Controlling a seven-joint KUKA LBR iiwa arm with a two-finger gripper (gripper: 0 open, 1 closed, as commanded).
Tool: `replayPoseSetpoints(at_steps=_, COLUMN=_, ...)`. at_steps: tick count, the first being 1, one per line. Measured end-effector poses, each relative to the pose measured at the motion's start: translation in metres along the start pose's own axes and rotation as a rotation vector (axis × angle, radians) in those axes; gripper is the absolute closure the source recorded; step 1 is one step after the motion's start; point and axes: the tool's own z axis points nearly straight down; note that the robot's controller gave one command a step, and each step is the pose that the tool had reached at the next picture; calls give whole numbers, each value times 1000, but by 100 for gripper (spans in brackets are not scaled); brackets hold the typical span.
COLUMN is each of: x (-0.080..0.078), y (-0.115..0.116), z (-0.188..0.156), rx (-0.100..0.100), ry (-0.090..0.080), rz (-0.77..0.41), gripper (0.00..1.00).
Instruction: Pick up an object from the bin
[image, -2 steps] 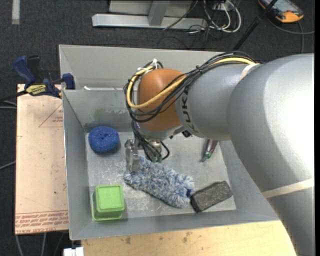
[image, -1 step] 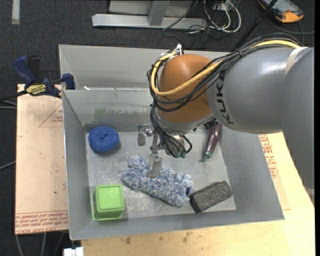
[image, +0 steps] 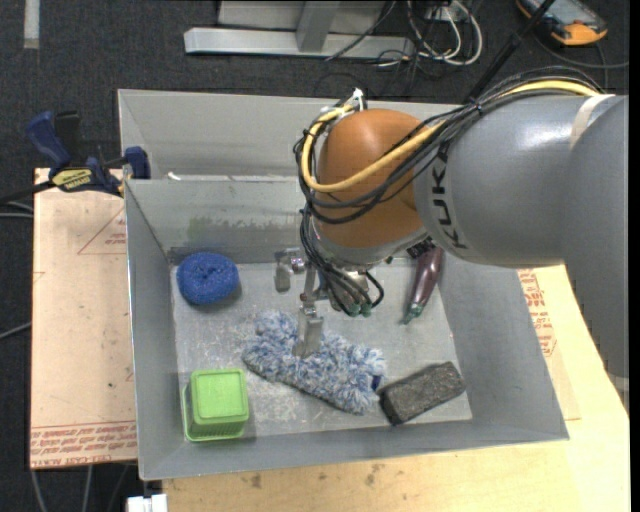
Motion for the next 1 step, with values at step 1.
replayPoseSetpoints(at_steps=1, x=0, y=0, z=0, rx=0, ry=-1, rz=-2, gripper=0)
